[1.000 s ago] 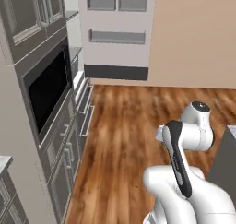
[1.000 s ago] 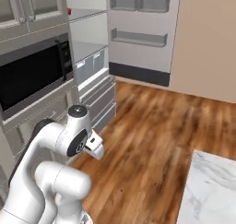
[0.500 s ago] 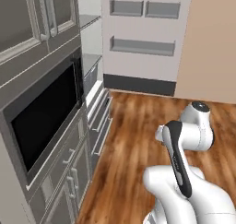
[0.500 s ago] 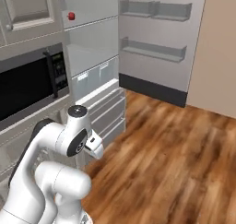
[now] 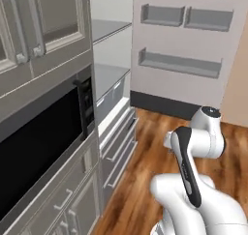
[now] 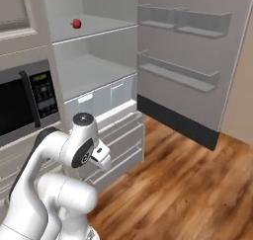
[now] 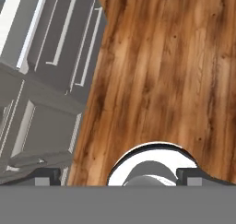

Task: Place the cold items (bell pepper and kiwi) from the fridge in one tupperware on the dining counter. Place the warm items (hot dog and kebab skewer) in the stove area in another tupperware.

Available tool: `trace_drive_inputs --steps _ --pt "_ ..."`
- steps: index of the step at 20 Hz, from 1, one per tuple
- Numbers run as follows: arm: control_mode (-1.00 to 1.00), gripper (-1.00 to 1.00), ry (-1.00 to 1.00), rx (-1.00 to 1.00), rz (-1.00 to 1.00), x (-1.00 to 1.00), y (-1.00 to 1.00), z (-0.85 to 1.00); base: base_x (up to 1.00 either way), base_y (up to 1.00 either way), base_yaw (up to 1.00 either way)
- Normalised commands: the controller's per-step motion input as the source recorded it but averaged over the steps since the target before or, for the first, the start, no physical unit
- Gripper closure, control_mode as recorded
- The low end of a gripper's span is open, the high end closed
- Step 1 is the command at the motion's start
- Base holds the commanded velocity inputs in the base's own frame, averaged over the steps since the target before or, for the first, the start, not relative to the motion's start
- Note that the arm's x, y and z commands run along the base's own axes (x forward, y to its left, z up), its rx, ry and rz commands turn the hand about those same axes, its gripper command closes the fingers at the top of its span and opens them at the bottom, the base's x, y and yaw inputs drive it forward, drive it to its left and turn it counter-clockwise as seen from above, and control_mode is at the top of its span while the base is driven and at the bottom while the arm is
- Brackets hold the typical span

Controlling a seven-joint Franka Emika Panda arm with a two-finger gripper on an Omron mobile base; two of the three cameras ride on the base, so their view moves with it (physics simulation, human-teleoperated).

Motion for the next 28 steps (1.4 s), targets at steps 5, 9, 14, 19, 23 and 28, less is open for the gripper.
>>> trace_drive_inputs --steps 5,9,14,19,23,28 --pt "1.00 -1.00 0.00 0.00 0.00 0.00 0.00 0.00 0.68 -0.52 0.46" --pt "1.00 -1.00 0.00 0.00 0.00 0.00 0.00 0.00 0.42 -0.50 0.48" --pt "1.00 -1.00 0.00 0.00 0.00 0.00 0.00 0.00 0.26 -0.53 0.54" --pt "1.00 -1.00 0.00 0.00 0.00 0.00 0.00 0.00 0.20 -0.77 0.51" --pt "1.00 -1.00 0.00 0.00 0.00 0.00 0.00 0.00 0.19 -0.91 0.51" --pt "1.00 -1.00 0.00 0.00 0.00 0.00 0.00 0.00 0.24 -0.71 0.53"
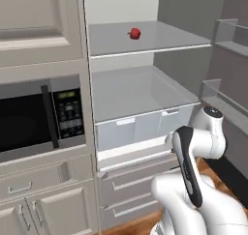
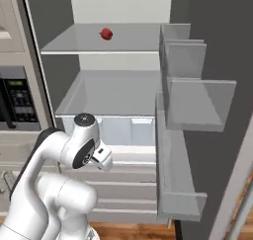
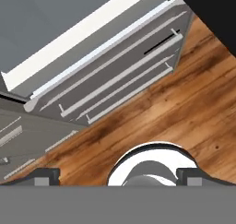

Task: Place the cold items (bell pepper and kiwi) from the fridge in one tupperware on the dining counter. Place the warm items (hot dog and kebab skewer) in the stove area in another tupperware.

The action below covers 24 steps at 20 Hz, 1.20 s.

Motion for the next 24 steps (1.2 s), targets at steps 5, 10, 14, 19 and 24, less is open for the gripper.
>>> trace_drive_inputs --steps 5,10,14,19,24 --pt "1.00 -1.00 0.00 0.00 0.00 0.00 0.00 0.00 0.26 -0.34 0.50" --pt "1.00 -1.00 0.00 0.00 0.00 0.00 0.00 0.00 0.43 -0.18 0.40" --pt "1.00 -1.00 0.00 0.00 0.00 0.00 0.00 0.00 0.64 -0.37 0.35" --pt "1.00 -1.00 0.00 0.00 0.00 0.00 0.00 0.00 0.51 -0.48 0.31" --pt "-1.00 -1.00 -0.02 -0.27 -0.15 -0.01 -0.19 -0.03 0.00 0.00 0.00"
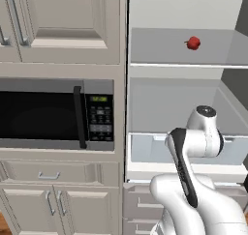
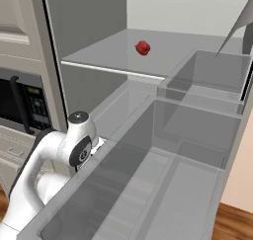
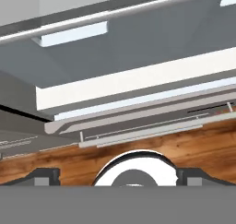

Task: Place the cold items (bell pepper and kiwi) from the fridge in one tupperware on the dining counter. Place the warm items (hot dog and kebab skewer) in the stove area in another tupperware.

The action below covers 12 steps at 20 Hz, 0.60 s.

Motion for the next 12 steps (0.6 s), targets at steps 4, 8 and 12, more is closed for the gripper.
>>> trace_drive_inputs --steps 4,8,12 --pt "-1.00 -1.00 -0.12 -0.27 -0.38 -0.53 -0.13 0.35 0.00 0.00 0.00" --pt "-1.00 -1.00 -0.44 -0.07 -0.09 -0.96 -0.11 0.67 0.00 0.00 0.00" --pt "-1.00 -1.00 -0.43 -0.17 0.00 -0.98 -0.08 0.74 0.00 0.00 0.00"
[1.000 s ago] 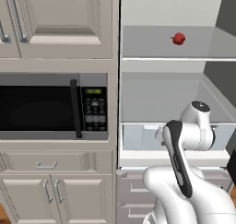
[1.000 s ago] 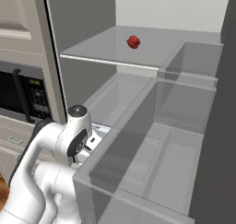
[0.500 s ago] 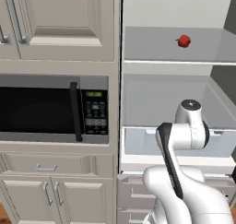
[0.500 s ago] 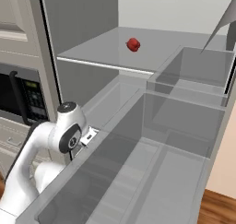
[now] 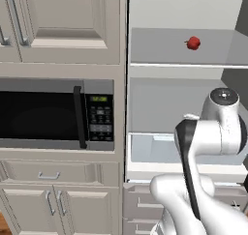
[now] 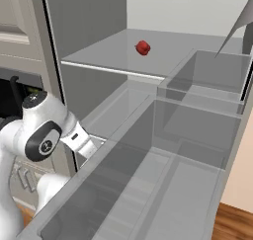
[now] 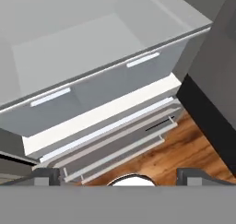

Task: Place the cold items (bell pepper and kiwi) from the fridge in one tupperware on the dining counter. Place the warm items (hot dog and kebab skewer) in the stove area in another tupperware.

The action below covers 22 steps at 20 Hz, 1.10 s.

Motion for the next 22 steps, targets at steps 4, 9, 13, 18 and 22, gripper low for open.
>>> trace_drive_inputs --steps 4,9,13,18,22 --pt "-1.00 -1.00 -0.43 -0.19 0.00 -0.62 -0.09 0.79 0.00 0.00 0.00" --pt "-1.00 -1.00 -0.25 -0.08 0.05 -0.02 -0.32 0.94 0.00 0.00 0.00" --pt "-1.00 -1.00 0.01 0.00 0.17 0.28 -0.24 1.00 0.00 0.00 0.00" --pt "-1.00 -1.00 0.11 -0.03 0.19 0.32 -0.04 0.95 0.00 0.00 0.00" --pt "-1.00 -1.00 -0.02 -0.05 0.03 0.48 0.00 0.54 0.00 0.00 0.00"
